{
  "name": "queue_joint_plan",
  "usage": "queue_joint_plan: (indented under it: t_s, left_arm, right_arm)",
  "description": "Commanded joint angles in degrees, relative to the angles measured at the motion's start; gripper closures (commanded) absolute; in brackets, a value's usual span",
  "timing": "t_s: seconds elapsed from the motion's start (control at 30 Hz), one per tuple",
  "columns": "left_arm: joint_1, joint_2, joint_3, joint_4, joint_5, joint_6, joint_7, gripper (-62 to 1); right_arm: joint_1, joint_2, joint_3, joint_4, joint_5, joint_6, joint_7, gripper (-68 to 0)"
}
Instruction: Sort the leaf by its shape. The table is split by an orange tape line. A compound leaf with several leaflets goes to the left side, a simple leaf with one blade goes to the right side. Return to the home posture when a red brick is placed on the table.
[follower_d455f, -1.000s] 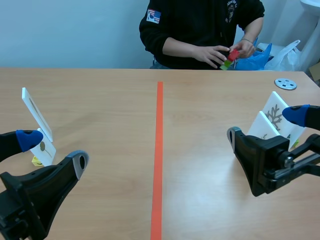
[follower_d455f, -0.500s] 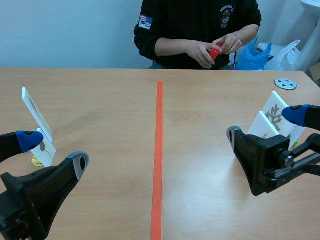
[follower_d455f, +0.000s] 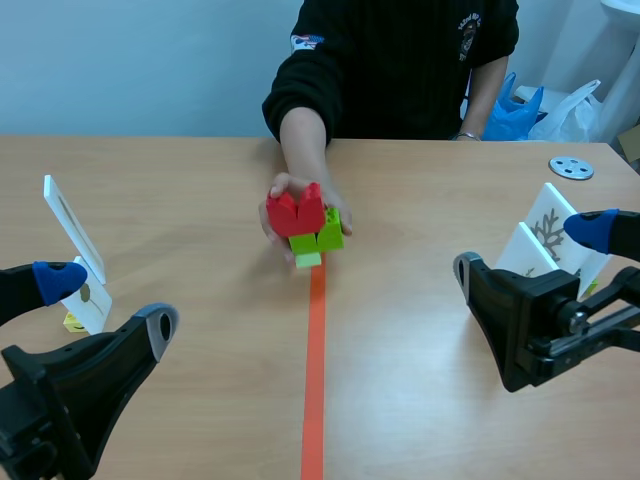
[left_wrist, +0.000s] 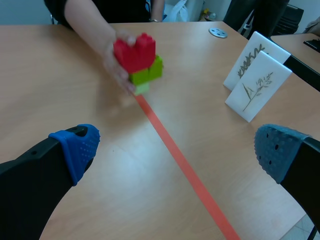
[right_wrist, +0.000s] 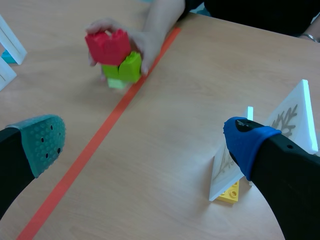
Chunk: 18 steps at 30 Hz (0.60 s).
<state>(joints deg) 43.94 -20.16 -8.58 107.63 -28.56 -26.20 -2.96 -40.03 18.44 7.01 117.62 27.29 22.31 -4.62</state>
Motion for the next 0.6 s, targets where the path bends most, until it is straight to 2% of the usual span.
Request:
queue_joint_plan:
  t_s: [0.0, 0.57]
  left_arm:
    - [-0.17, 0.42, 0.07, 1.18, -0.57, -0.11, -0.63, -62.3]
    - [-0.20, 0.44, 0.07, 1.18, -0.59, -0.11, -2.38, -62.3]
  right_arm:
    - [-0.31, 0.42, 0.07, 0.76, 0.44, 0.07, 0.66, -67.9]
    - [-0.31, 0.42, 0.07, 0.76, 0.44, 0.07, 0.68, -67.9]
